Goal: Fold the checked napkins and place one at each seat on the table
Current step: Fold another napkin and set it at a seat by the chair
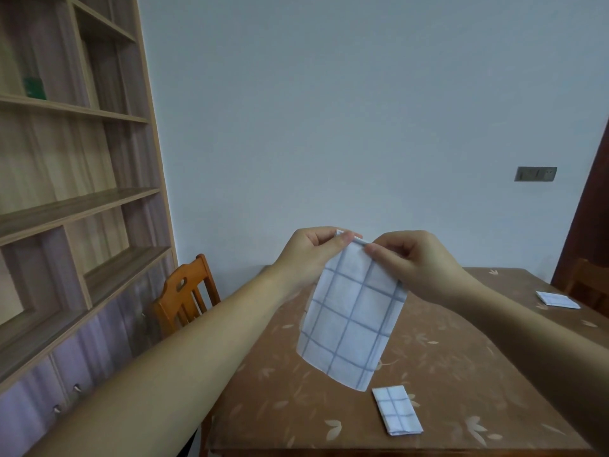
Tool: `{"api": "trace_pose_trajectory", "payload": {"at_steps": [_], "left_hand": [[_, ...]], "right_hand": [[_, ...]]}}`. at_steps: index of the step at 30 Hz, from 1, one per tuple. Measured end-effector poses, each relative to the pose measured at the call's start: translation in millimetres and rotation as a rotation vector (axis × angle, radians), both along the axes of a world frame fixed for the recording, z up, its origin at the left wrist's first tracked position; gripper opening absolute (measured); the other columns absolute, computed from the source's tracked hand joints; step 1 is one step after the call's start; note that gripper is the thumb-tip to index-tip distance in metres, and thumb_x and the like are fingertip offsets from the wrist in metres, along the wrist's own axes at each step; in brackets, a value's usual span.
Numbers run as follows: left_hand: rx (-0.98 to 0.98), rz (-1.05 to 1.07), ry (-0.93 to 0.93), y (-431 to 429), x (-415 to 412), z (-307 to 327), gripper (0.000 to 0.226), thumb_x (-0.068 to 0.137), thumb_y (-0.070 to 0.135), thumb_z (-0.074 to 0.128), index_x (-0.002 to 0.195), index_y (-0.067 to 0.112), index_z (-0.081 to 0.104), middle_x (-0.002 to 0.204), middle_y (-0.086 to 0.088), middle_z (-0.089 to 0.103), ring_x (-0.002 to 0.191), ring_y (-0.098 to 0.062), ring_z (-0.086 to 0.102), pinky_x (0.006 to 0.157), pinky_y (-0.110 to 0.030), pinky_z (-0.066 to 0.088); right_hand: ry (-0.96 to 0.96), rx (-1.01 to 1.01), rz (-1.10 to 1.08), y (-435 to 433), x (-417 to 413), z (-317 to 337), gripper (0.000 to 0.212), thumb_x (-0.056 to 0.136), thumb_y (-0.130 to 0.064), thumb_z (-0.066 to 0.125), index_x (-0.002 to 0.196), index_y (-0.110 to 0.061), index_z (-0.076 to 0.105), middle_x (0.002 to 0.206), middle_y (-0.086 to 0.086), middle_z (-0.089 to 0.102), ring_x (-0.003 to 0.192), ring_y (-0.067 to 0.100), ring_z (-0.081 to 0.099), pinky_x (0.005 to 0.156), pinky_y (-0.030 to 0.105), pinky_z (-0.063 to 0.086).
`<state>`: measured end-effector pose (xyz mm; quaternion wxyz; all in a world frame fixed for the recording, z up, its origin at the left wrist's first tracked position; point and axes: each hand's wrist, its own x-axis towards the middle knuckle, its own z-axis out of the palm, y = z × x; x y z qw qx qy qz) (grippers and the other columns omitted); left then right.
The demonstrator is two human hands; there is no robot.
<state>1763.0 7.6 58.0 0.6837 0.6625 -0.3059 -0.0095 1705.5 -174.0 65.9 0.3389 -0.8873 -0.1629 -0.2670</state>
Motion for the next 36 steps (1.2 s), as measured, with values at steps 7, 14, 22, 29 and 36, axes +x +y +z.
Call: {"api": "trace_pose_trajectory", "payload": {"at_steps": [7, 14, 22, 29, 36], "left_hand": [[0.023, -0.021, 0.043, 8.6, 4.9, 2.6, 0.019, 0.097, 0.017, 0.057, 0.093, 0.011, 0.074, 0.083, 0.003, 0.073, 0.080, -0.009, 0.067, 0.078, -0.024, 0.054], [0.445, 0.023, -0.237, 19.0, 3.3, 27.1, 0.006, 0.085, 0.025, 0.075, 0.081, 0.022, 0.078, 0.089, -0.014, 0.075, 0.077, -0.015, 0.062, 0.074, -0.031, 0.050], [0.441, 0.017, -0.166, 23.7, 6.0, 23.9, 0.009, 0.087, 0.018, 0.072, 0.090, 0.012, 0.078, 0.086, -0.002, 0.076, 0.078, -0.008, 0.068, 0.078, -0.029, 0.055], [0.378, 0.047, -0.262, 10.1, 3.9, 29.3, 0.006, 0.086, 0.016, 0.073, 0.084, 0.015, 0.078, 0.078, 0.009, 0.075, 0.077, 0.001, 0.068, 0.078, -0.015, 0.052], [0.447, 0.101, -0.263, 14.2, 11.8, 23.5, 0.013, 0.087, 0.033, 0.071, 0.081, 0.024, 0.076, 0.063, 0.000, 0.064, 0.062, -0.010, 0.056, 0.066, -0.027, 0.044]], "right_hand": [[-0.059, 0.035, -0.049, 0.1, -4.1, -0.5, 0.026, 0.093, -0.028, 0.063, 0.069, -0.020, 0.069, 0.050, -0.004, 0.047, 0.048, 0.008, 0.036, 0.048, 0.022, 0.029], [-0.001, -0.090, -0.023, -0.9, -7.0, 7.8, 0.022, 0.092, -0.028, 0.065, 0.074, -0.019, 0.074, 0.061, -0.006, 0.065, 0.055, 0.003, 0.050, 0.052, 0.016, 0.037], [0.153, 0.267, 0.110, -12.6, -11.2, 17.3, 0.017, 0.088, -0.020, 0.070, 0.073, -0.014, 0.076, 0.062, 0.016, 0.059, 0.053, 0.015, 0.043, 0.054, 0.028, 0.037], [0.184, 0.331, 0.167, -16.5, -3.2, 7.4, 0.046, 0.084, -0.039, 0.071, 0.078, 0.007, 0.067, 0.066, 0.013, 0.058, 0.063, 0.017, 0.052, 0.060, 0.030, 0.043], [0.197, 0.168, 0.072, -15.0, -4.9, 0.5, 0.042, 0.095, -0.027, 0.062, 0.055, -0.014, 0.058, 0.052, 0.001, 0.048, 0.051, 0.013, 0.043, 0.050, 0.025, 0.034]]}}
